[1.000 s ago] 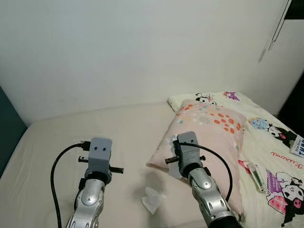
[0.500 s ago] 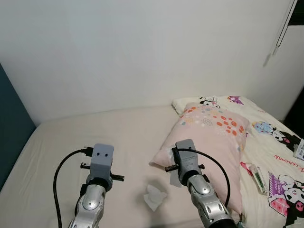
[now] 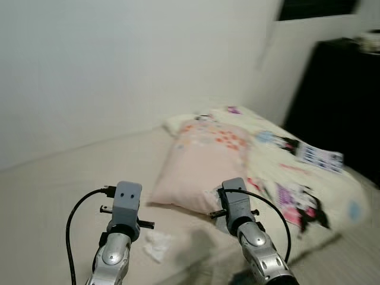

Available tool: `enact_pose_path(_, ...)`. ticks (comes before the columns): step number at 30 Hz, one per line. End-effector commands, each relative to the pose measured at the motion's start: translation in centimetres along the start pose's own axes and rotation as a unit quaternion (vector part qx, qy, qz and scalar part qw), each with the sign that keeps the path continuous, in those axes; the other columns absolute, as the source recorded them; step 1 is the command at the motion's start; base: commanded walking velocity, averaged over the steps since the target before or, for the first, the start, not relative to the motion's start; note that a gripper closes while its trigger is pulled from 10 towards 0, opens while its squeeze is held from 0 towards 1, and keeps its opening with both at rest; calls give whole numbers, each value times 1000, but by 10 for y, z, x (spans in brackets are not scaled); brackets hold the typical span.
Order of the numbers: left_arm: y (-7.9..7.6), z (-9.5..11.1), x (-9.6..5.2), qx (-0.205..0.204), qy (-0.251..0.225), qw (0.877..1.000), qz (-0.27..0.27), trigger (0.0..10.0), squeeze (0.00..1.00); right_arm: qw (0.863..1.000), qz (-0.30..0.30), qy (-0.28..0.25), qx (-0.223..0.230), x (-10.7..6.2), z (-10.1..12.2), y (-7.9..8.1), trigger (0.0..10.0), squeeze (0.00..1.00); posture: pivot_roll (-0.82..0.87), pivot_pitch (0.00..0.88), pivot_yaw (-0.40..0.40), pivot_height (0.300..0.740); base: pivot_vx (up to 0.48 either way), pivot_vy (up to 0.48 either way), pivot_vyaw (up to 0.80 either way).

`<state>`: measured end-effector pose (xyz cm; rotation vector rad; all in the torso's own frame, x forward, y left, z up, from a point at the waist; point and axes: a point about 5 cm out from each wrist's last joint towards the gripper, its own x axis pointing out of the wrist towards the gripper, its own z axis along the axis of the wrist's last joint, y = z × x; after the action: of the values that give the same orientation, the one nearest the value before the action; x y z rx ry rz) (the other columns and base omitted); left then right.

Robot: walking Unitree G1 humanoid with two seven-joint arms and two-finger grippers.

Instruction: Clean up the room

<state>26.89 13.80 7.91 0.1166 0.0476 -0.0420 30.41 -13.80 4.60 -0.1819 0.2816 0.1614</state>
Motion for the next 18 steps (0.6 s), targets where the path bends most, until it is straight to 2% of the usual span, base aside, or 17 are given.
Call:
enact_pose_path(1,4,-7,-2,6,12,1000,1,10000,0,1000,-5,4,12,-1,-4,1,10000,0,-8,0,-16,740,0,0,-800)
enact_pose_path(18,12,-6,0,4,10,1000,17,10000,0,1000,7,2,15,1,-1,4,10000,0,-8,0,-23,740,0,0,-800)
